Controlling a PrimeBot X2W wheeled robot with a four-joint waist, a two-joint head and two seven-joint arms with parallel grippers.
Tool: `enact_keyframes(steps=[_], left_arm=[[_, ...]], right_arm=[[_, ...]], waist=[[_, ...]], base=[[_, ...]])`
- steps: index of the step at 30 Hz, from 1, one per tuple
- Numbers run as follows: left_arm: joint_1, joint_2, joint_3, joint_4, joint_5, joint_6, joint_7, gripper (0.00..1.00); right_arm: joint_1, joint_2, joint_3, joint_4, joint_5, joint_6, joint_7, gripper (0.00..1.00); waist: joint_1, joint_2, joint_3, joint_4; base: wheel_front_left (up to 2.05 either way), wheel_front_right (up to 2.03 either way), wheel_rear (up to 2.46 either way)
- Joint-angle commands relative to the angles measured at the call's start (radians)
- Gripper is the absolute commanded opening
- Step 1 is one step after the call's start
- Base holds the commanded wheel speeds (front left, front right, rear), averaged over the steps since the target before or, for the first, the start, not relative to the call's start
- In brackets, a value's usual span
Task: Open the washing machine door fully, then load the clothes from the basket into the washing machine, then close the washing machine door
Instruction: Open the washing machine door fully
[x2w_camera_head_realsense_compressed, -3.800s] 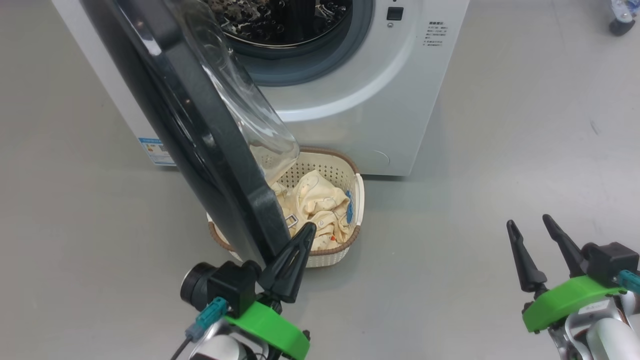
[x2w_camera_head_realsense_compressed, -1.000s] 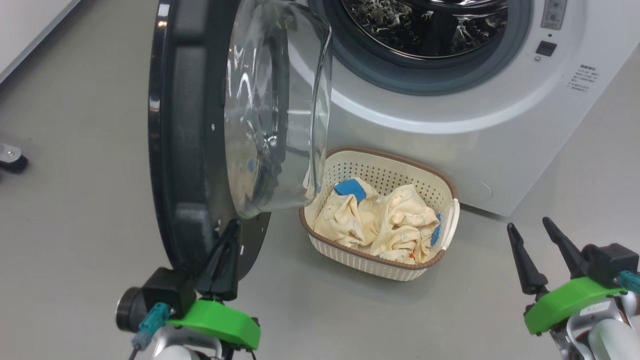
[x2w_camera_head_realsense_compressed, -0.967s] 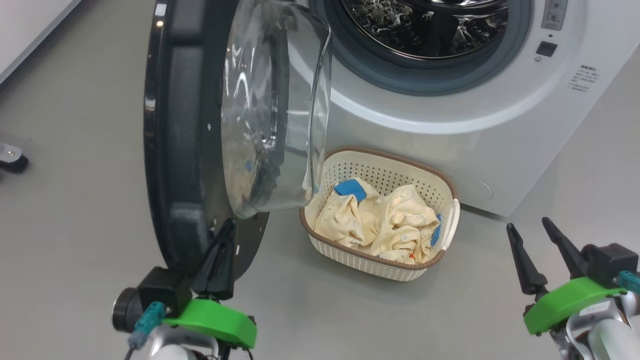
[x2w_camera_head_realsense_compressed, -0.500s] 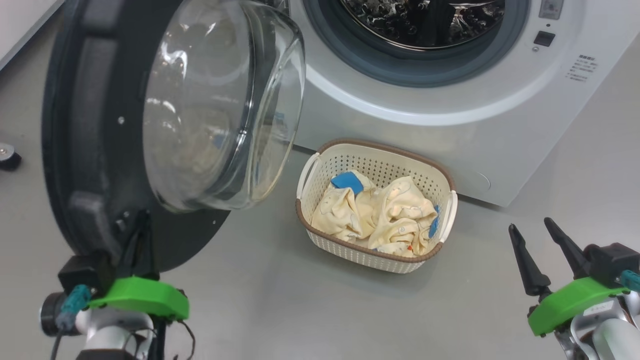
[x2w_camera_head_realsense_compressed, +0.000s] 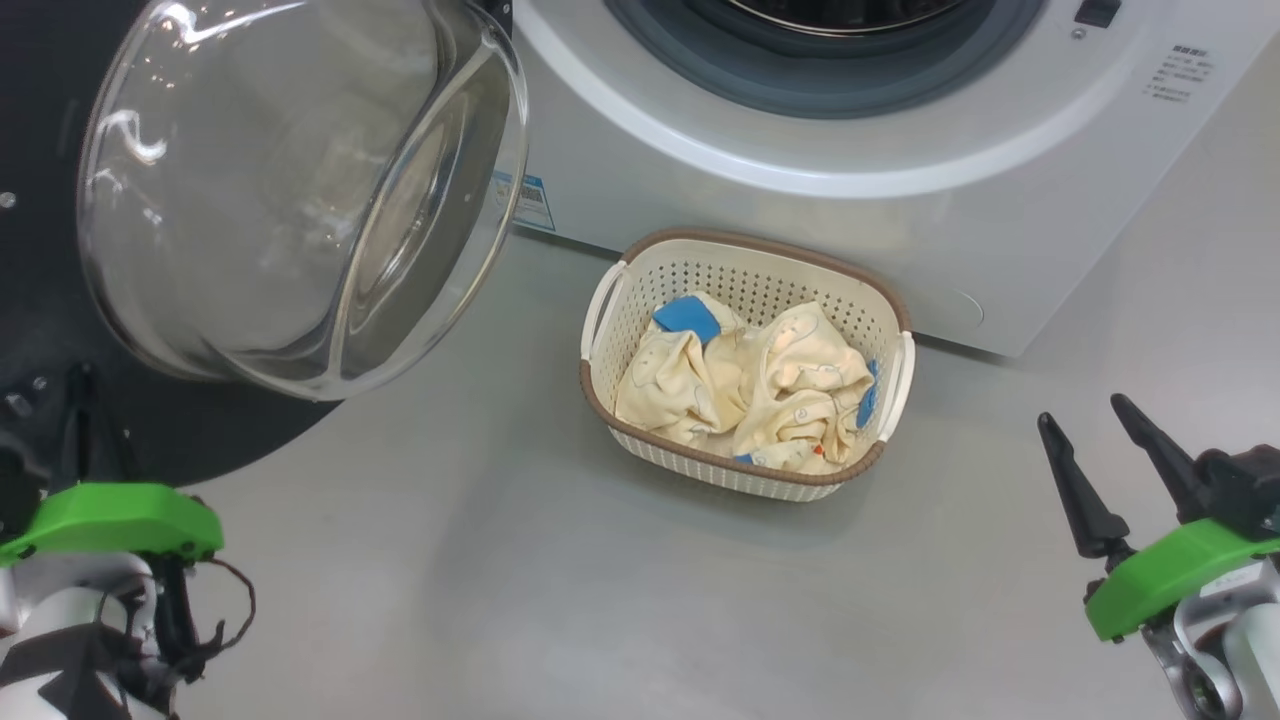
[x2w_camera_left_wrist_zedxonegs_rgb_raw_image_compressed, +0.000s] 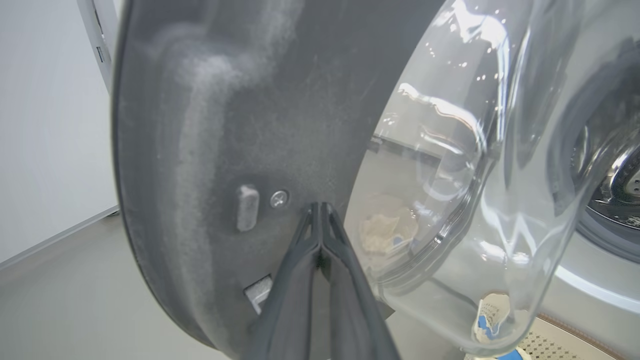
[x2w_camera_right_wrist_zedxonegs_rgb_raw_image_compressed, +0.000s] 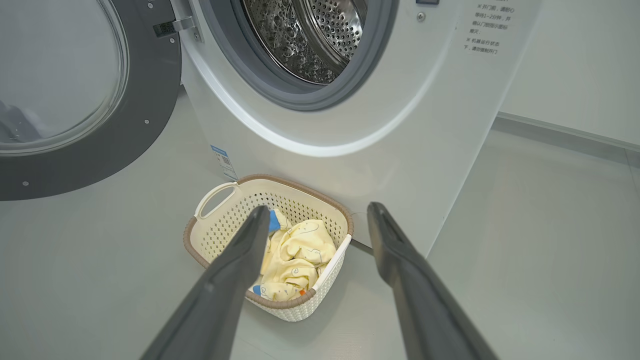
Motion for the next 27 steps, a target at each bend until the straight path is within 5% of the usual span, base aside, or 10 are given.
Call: enact_keyframes(steps=[1, 27], left_arm=[[-0.060, 0.054, 0.062, -0.008, -0.008, 0.000, -0.015, 0.00], [-0.237, 0.050, 0.306, 0.218, 0.081, -0.107, -0.021, 0.00]], right_arm=[[-0.028, -0.033, 0.005, -0.039, 0.004, 0.000, 0.001, 1.00], [-0.055, -0.032, -0.039, -0.126, -0.014, 0.000, 0.059, 1.00]], waist=[[0.0000, -0.0001, 0.011, -0.002], [0.0000, -0.0001, 0.104, -0.030]], base=[[0.00, 0.00, 0.00], [0.00, 0.00, 0.00]])
